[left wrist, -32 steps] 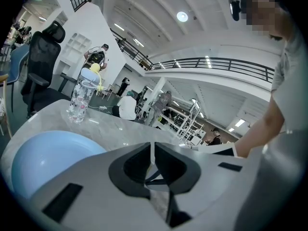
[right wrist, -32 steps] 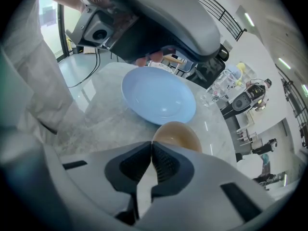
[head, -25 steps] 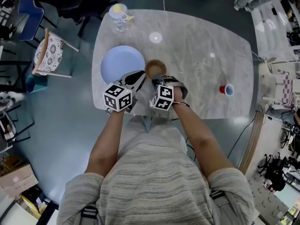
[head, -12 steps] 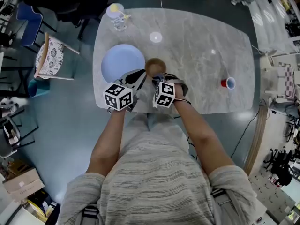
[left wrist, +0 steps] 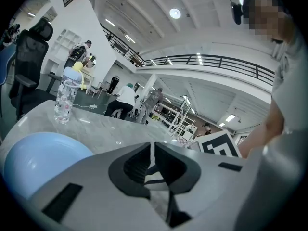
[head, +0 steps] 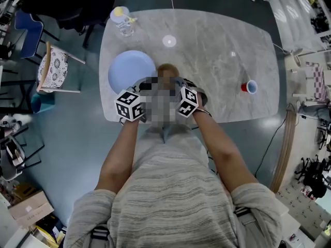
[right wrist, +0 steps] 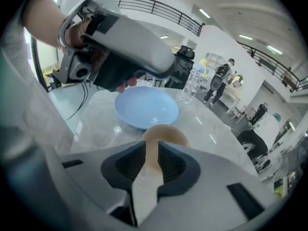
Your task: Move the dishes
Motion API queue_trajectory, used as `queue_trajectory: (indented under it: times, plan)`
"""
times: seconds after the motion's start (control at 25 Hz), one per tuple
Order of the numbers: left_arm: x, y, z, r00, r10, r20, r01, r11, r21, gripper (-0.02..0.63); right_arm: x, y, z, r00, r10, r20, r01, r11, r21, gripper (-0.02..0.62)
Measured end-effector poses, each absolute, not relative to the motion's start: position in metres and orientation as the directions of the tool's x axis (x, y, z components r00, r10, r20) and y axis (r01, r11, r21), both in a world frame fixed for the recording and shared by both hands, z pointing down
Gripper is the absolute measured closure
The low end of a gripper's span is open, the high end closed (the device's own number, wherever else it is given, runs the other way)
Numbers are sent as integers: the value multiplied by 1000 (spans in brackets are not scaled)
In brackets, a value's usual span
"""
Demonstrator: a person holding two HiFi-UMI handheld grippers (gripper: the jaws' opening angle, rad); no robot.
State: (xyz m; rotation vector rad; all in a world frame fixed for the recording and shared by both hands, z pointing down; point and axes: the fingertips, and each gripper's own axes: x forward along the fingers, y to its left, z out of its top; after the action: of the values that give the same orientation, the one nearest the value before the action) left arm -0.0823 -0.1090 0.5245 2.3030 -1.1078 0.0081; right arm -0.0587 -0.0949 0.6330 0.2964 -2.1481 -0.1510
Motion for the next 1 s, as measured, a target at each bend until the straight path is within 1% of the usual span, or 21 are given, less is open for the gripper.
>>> queue_trajectory:
  times: [0.24, 0.4, 0.68, 1.0]
  plan:
    - [-61, -116, 523, 698, -673, 245, -687, -532, 495, 580, -39, -111, 616, -560, -347, 752, -319, 928, 190, 502]
    - [-37, -122, 528, 741, -624, 247, -649, -573, 500, 581, -18, -123, 612, -552, -402, 731, -416, 892, 176, 502]
    - [21, -131, 532, 823, -508, 253, -561, -657, 504, 581, 39, -138, 606, -494, -488, 720, -550, 816, 177, 505]
    - [100, -145, 533, 896, -364, 253, -443, -739, 508, 581, 122, -151, 604, -398, -556, 730, -658, 727, 195, 505]
